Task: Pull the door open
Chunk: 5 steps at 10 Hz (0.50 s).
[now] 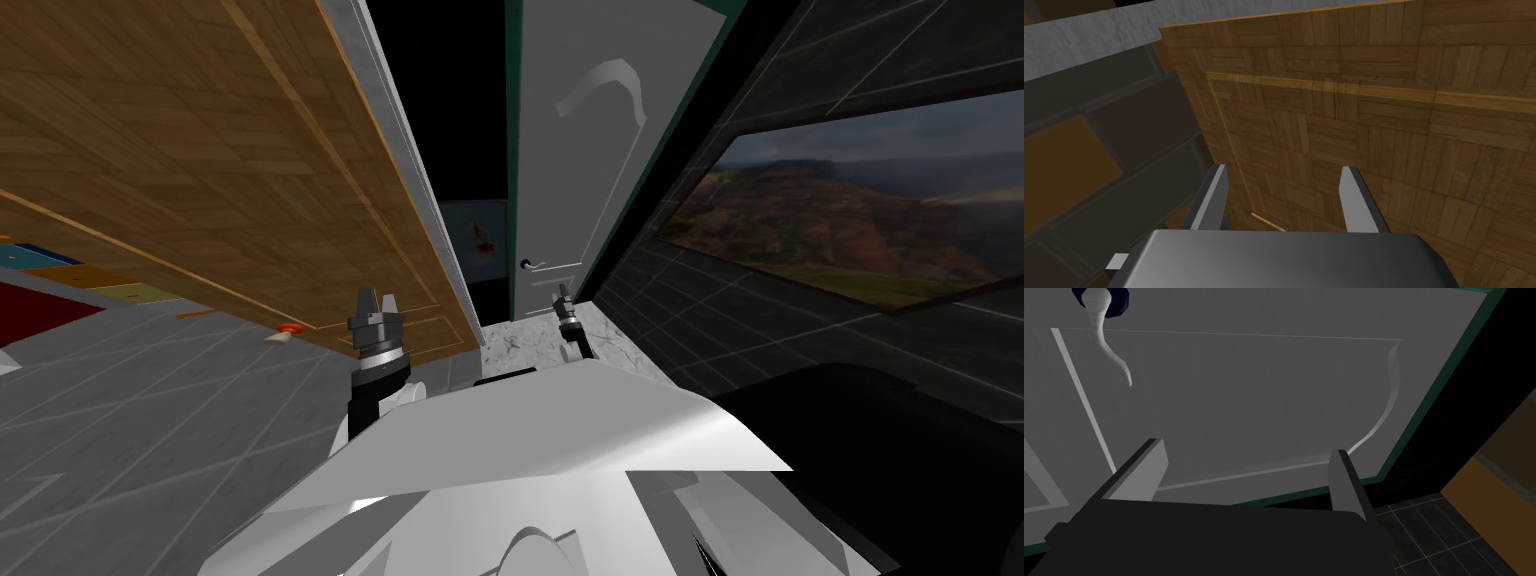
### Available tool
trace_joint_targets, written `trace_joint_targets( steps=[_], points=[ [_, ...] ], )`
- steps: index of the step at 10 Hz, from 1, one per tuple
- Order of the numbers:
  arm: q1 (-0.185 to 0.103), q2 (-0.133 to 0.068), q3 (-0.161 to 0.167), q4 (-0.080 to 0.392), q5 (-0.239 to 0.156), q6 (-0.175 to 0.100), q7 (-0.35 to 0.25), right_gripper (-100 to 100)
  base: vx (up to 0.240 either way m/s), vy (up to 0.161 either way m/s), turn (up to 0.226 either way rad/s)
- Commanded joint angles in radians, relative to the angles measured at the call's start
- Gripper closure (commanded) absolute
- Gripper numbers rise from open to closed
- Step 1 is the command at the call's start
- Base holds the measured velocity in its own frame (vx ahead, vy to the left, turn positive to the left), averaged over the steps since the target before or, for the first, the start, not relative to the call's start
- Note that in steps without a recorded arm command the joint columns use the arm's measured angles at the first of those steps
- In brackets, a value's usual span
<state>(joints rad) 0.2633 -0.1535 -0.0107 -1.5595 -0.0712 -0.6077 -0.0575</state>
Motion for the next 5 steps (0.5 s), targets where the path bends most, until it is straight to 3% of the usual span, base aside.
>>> trace_joint_targets(
  steps=[1,4,5],
  points=[
    [-0.020,-0.014,0.000,0.050,-0.003,0.002,-0.009,-100,0.103,-0.025,0.064],
    [-0.053,-0.037,0.001,0.138,-0.007,-0.003,-0.023,-100,0.093,-0.030,0.064],
    [-0.053,-0.037,0.001,0.139,-0.007,-0.003,-0.023,-100,0.069,-0.011,0.027]
  ],
)
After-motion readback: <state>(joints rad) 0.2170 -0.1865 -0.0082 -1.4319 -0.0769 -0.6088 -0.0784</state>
